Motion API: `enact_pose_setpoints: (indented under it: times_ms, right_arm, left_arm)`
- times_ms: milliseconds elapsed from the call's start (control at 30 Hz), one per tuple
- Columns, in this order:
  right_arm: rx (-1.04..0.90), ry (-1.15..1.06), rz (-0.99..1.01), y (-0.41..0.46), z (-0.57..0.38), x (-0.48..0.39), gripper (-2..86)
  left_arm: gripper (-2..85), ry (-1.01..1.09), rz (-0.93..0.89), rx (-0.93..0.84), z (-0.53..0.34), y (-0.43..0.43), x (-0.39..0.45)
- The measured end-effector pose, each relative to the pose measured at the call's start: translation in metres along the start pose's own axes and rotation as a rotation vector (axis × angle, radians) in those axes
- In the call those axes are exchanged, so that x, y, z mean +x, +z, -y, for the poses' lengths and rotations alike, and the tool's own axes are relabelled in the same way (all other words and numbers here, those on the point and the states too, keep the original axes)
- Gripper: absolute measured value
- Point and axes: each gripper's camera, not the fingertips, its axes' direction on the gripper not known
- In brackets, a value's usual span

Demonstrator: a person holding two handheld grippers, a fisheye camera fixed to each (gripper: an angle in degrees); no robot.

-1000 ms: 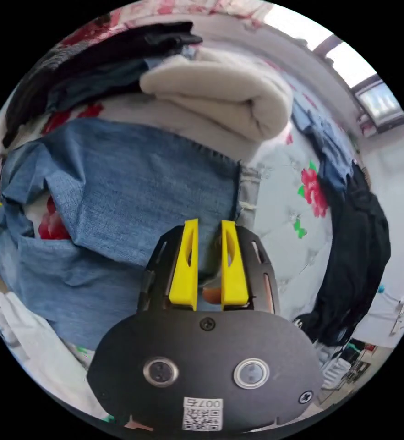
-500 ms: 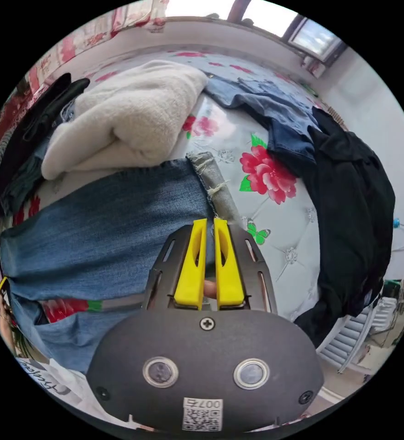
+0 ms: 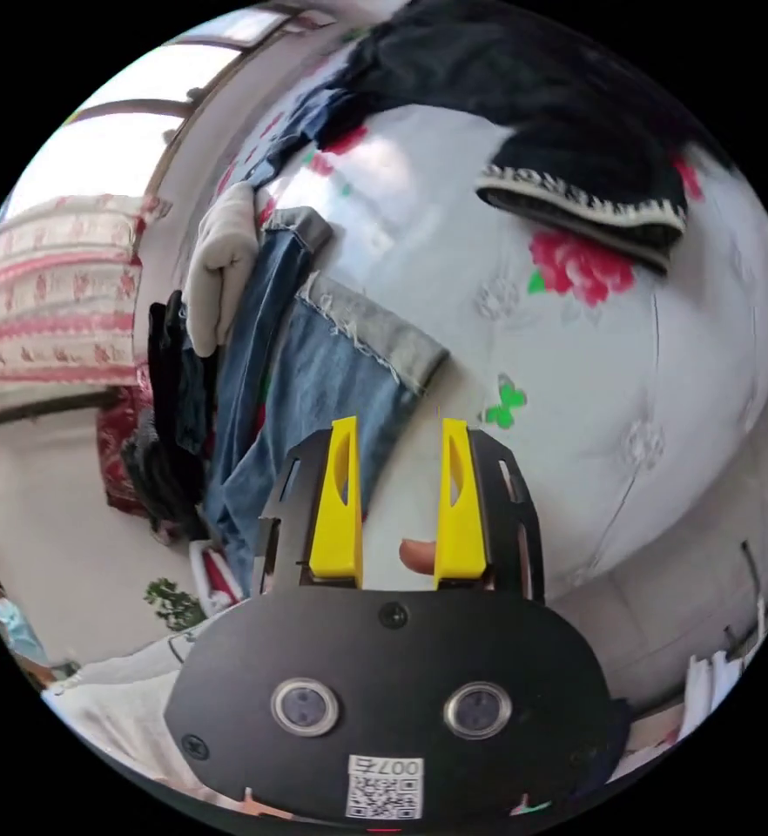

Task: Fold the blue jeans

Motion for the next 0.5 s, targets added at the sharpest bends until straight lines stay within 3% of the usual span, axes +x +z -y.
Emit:
enact_pose_setpoints:
  times_ms: [200, 367, 500]
  right_arm:
    - [-0.013, 0.044, 0.170, -0.015, -0.016, 0.017, 9.1]
    - [-0.018, 0.095, 0.280, -0.024, -0.010, 0.021, 3.1]
    - [0.054, -0.031, 0.474, -0.073, -0.017, -0.008, 0.5]
  left_arm:
    - [10.0, -0.064, -0.261, -0.028, 0.016, 0.026, -0.038]
    - [0.6, -0.137, -0.529, -0.090, 0.036, 0.042, -0.070]
    - [-0.6, 0.045, -0.645, 0.002, 0.041, -0.006, -0.072]
